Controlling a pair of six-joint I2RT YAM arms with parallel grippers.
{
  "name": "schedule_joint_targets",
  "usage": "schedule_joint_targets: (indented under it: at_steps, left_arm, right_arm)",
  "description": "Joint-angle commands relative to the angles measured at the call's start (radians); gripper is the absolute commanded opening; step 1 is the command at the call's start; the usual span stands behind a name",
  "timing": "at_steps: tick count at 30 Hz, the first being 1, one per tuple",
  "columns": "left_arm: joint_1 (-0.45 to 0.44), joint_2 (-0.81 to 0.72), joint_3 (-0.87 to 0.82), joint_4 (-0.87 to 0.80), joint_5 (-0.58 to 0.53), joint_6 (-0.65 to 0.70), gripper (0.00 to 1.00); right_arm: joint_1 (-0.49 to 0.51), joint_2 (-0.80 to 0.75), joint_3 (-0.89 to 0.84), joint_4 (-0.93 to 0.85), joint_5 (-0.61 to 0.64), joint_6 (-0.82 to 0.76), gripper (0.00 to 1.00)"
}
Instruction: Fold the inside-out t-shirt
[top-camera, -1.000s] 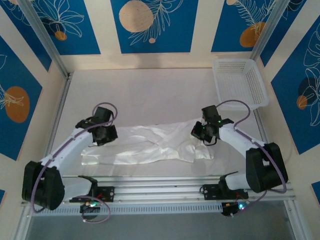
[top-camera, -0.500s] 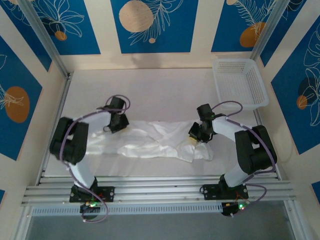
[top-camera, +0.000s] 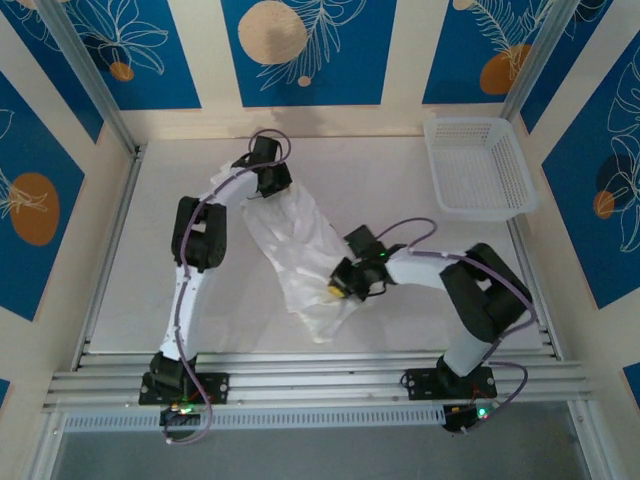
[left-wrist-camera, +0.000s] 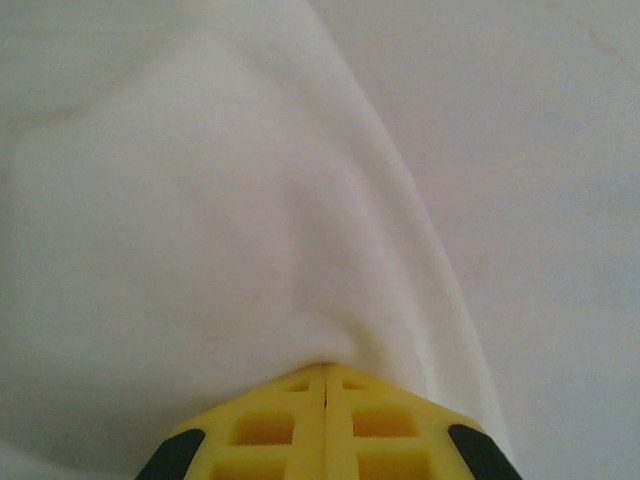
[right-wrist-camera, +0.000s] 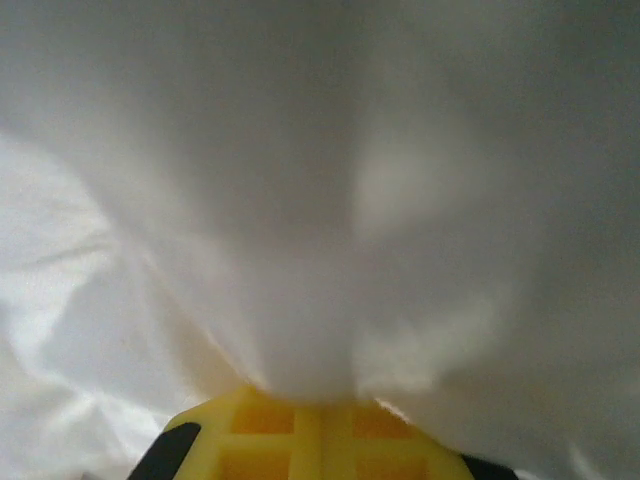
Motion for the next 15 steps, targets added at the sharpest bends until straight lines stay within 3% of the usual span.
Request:
schedule_joint_targets:
  at_steps: [1, 4, 8, 10, 15]
  left_arm:
    - [0.003, 0.073, 0.119, -0.092, 0.033, -0.002, 0.0]
    - [0.002, 0.081, 0.189, -0.085, 0.045, -0.018, 0.0]
    - [0.002, -0.025, 0.196, -0.093, 0.012, 0.044, 0.0]
    - [0.005, -0.123, 0.157, -0.108, 0.002, 0.096, 0.09]
    - [0.006, -0.556, -0.304, 0.051, 0.043, 0.137, 0.3]
  right_arm:
    - [0.108, 0.115, 0.01, 0.07, -0.063, 0.207, 0.05]
    - [0.193, 0.162, 0.108, 0.136, -0.033, 0.225, 0.05]
    - [0.26, 0.182, 0.245, 0.046, 0.004, 0.144, 0.05]
    - [0.257, 0.131, 0.253, -0.004, 0.026, 0.091, 0.06]
    - [0.219, -0.156, 0.134, -0.132, 0.298, -0.167, 0.15]
